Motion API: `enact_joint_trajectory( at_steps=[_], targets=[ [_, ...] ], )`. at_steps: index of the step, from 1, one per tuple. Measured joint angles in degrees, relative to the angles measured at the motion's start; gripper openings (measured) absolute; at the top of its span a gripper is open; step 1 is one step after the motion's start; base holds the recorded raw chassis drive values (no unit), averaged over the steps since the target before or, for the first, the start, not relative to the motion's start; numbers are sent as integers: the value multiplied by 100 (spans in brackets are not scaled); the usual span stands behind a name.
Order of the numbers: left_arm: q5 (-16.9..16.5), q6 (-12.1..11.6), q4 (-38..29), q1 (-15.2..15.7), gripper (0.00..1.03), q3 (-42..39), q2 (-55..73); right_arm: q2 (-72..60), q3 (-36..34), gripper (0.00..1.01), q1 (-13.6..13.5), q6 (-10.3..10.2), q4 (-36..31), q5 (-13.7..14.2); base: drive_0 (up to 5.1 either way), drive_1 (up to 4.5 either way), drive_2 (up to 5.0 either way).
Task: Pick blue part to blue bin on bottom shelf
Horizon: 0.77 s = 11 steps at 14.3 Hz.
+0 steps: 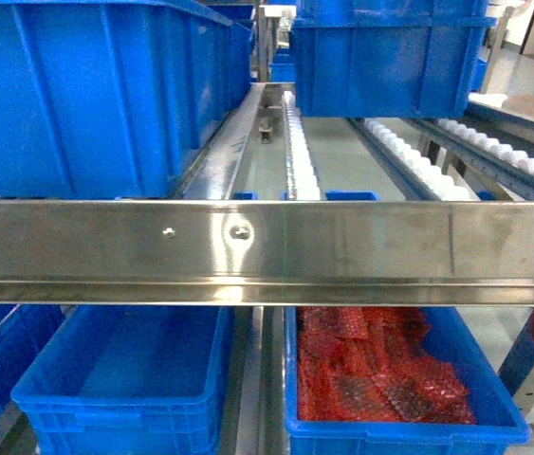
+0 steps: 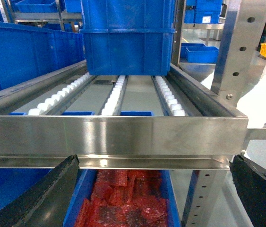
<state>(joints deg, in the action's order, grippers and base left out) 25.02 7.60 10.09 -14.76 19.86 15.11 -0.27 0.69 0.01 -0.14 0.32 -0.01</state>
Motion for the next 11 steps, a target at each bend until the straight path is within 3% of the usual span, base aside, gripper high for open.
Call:
enact_joint_trajectory(
  at_steps=[11],
  targets=[
    [15,4,11,9,43,0,-11,0,0,98,0,0,-4,-4,0,0,0]
  ],
)
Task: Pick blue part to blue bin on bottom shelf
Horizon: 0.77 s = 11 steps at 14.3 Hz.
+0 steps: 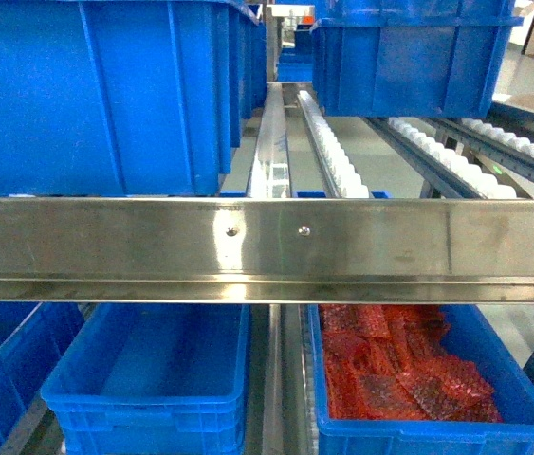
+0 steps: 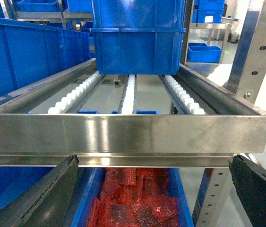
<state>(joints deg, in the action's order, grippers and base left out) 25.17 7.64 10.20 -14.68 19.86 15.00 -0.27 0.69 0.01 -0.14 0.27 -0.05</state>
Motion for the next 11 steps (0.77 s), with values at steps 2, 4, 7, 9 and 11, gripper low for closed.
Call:
enact_joint_trajectory(
  at_steps=[2,4,7,9,11],
  targets=[
    [2,-2,0,0,43,0,0,0,0,98,0,0,-13,0,0,0,0],
    [2,-2,-15,0,43,0,0,0,0,98,0,0,-9,4,0,0,0],
    [-9,-2,9,0,43,0,0,0,0,98,0,-4,-2,4,0,0,0],
    [-11,0,2,0,43,0,2,0,0,98,0,0,-7,9,0,0,0],
    [-11,-2,4,0,43,0,0,0,0,98,0,4,-4,7,0,0,0]
  ],
)
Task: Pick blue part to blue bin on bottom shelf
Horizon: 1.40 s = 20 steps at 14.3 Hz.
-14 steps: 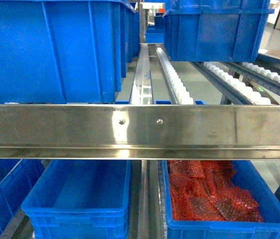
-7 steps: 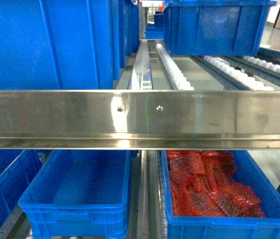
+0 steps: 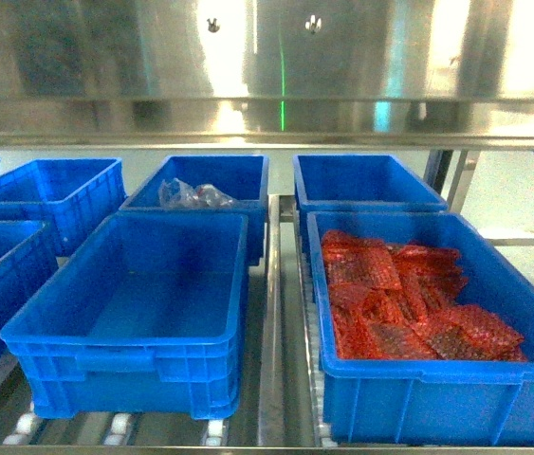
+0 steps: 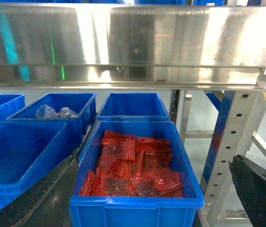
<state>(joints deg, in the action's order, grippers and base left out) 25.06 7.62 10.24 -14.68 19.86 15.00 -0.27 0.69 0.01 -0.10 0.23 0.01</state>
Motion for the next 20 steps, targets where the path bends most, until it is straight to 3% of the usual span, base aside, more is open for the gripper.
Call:
enact_joint_trajectory(
  at_steps=[20],
  targets=[
    [-2,2,2,0,43,-11,0,0,0,98,0,-4,9,-4,0,0,0]
  ],
)
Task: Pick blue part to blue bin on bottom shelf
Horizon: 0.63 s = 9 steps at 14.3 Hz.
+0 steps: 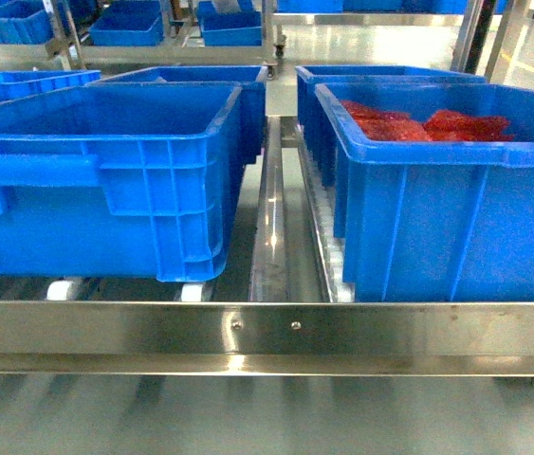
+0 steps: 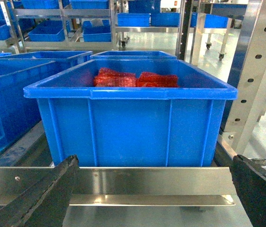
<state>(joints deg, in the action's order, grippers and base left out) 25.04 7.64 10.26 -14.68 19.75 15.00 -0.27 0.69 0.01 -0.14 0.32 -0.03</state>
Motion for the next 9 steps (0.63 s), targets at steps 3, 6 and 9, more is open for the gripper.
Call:
enact_joint_trajectory(
  at_steps=[3,6,9],
  targets=[
    [0,-2,0,0,43,0,0,0,0,98,0,0,0,2,0,0,0],
    [0,-2,0,0,43,0,0,2,0,98,0,0,2,2,0,0,0],
    [0,-2,0,0,43,0,0,0,0,98,0,0,0,2,0,0,0]
  ],
)
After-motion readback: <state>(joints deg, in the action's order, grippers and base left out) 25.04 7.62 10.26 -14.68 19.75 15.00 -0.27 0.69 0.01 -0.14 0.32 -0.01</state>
